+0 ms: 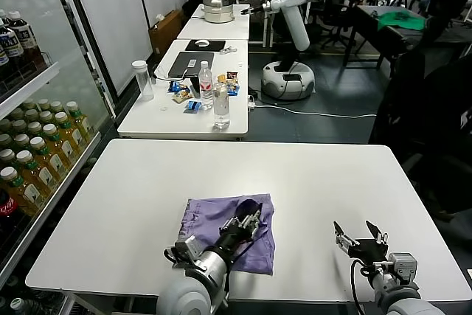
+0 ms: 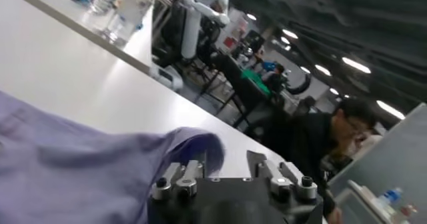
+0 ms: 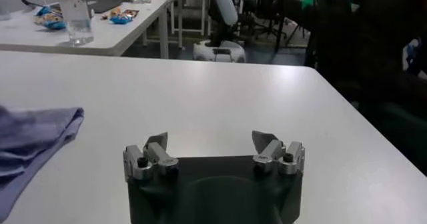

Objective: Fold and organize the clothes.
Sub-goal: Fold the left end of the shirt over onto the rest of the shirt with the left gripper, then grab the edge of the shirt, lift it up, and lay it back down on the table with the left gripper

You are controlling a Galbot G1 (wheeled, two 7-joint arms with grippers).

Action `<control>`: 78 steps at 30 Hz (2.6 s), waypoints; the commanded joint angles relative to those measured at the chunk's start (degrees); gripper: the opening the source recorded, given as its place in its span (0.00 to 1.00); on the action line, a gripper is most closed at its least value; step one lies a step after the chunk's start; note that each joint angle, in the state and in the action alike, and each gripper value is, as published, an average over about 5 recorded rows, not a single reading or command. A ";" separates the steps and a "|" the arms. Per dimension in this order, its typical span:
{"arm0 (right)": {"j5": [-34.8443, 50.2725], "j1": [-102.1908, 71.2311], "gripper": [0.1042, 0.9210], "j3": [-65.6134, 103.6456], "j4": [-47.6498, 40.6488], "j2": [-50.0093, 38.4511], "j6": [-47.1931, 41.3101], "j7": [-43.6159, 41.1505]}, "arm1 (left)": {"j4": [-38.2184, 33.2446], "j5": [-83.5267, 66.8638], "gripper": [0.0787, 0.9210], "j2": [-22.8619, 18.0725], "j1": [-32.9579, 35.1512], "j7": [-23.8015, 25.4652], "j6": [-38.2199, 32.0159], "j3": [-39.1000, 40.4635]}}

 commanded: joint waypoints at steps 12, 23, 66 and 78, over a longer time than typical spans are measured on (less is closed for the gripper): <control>-0.15 -0.11 0.88 -0.10 -0.06 0.43 0.76 -0.26 | 0.29 18.18 0.87 9.86 7.10 -2.35 -4.18 -15.91; -0.48 -0.41 0.88 -0.28 0.55 0.32 0.82 -0.25 | 9.84 33.29 0.88 10.79 6.54 -3.94 -4.08 -13.36; -1.56 -2.87 0.88 0.95 3.22 2.43 0.82 -0.01 | 4.27 -21.23 0.02 6.15 5.95 0.41 -1.12 -25.17; -1.35 -2.24 0.88 0.84 2.67 2.59 0.97 -0.02 | 5.12 -35.91 0.02 15.75 5.50 0.26 3.64 -47.00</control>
